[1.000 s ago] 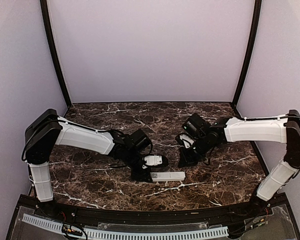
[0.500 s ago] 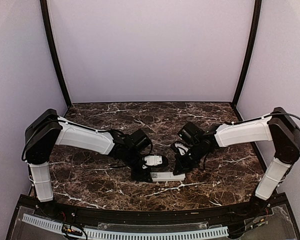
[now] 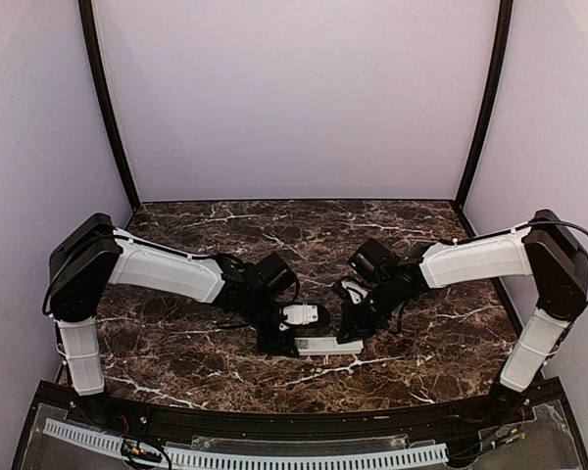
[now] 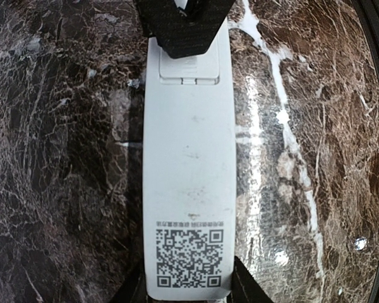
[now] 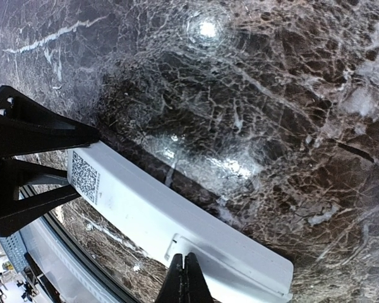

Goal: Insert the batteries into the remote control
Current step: Adjust the battery cover on the remote control without the battery cover.

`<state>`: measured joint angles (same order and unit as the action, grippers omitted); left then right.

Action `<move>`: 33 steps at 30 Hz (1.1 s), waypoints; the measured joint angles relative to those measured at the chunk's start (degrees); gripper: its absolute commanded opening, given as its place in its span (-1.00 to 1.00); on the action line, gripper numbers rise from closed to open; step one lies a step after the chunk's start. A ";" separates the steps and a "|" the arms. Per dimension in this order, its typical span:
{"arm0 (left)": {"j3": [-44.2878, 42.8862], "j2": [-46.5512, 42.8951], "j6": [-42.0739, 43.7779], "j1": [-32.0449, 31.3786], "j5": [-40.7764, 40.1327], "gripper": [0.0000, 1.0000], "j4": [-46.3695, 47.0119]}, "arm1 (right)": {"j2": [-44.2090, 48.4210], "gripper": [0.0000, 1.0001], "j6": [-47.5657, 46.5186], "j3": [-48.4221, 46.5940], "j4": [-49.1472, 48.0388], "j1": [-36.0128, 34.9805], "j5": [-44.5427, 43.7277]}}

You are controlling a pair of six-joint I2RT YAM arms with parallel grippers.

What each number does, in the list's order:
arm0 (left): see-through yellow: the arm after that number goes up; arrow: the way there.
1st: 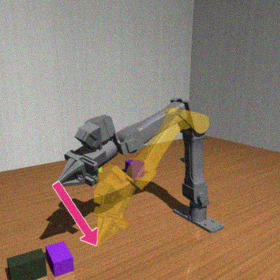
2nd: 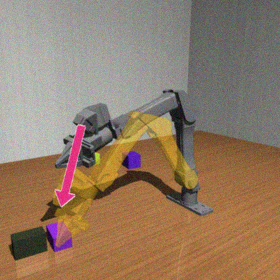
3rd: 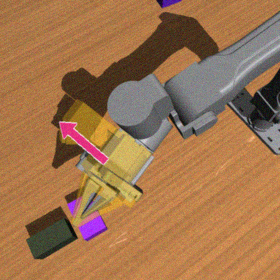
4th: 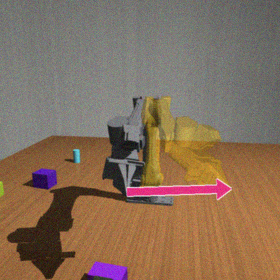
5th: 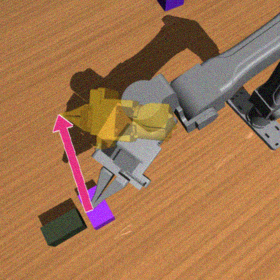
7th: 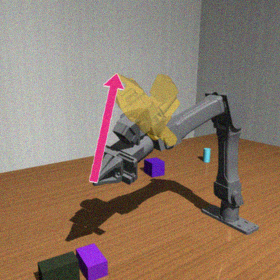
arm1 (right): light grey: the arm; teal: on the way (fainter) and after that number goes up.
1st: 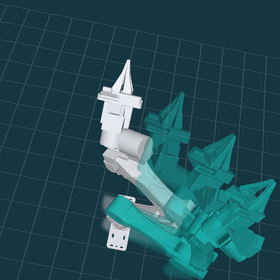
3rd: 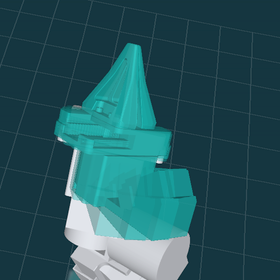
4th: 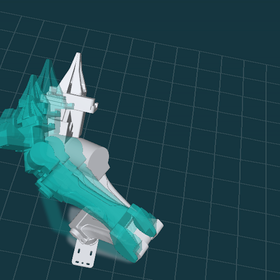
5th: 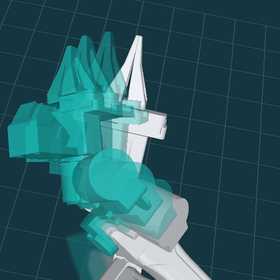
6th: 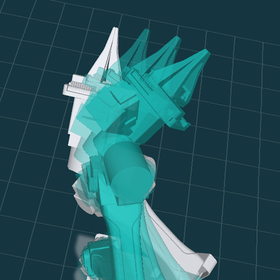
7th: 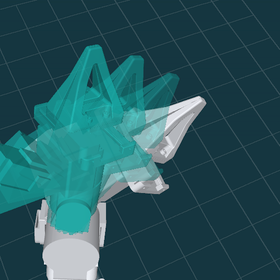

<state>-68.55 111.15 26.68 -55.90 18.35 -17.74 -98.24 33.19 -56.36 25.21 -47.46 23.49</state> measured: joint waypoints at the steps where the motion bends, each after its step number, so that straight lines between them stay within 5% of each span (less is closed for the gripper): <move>1: 0.00 0.00 0.00 0.00 0.00 -0.29 0.00 | 0.20 -1.00 0.00 -0.26 0.66 0.00 -0.04; 12: 0.00 0.00 0.24 0.00 0.00 -0.29 0.00 | 8.87 -1.00 3.15 -2.05 11.87 1.99 -11.50; 33: -0.42 0.28 0.33 -0.04 -0.02 -0.29 -0.15 | -2.75 -1.00 6.38 -4.72 20.09 -3.08 -21.66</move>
<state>-68.97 111.44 27.00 -55.94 18.33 -17.89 -100.99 39.57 -61.08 45.30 -50.54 1.83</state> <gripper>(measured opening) 0.363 0.003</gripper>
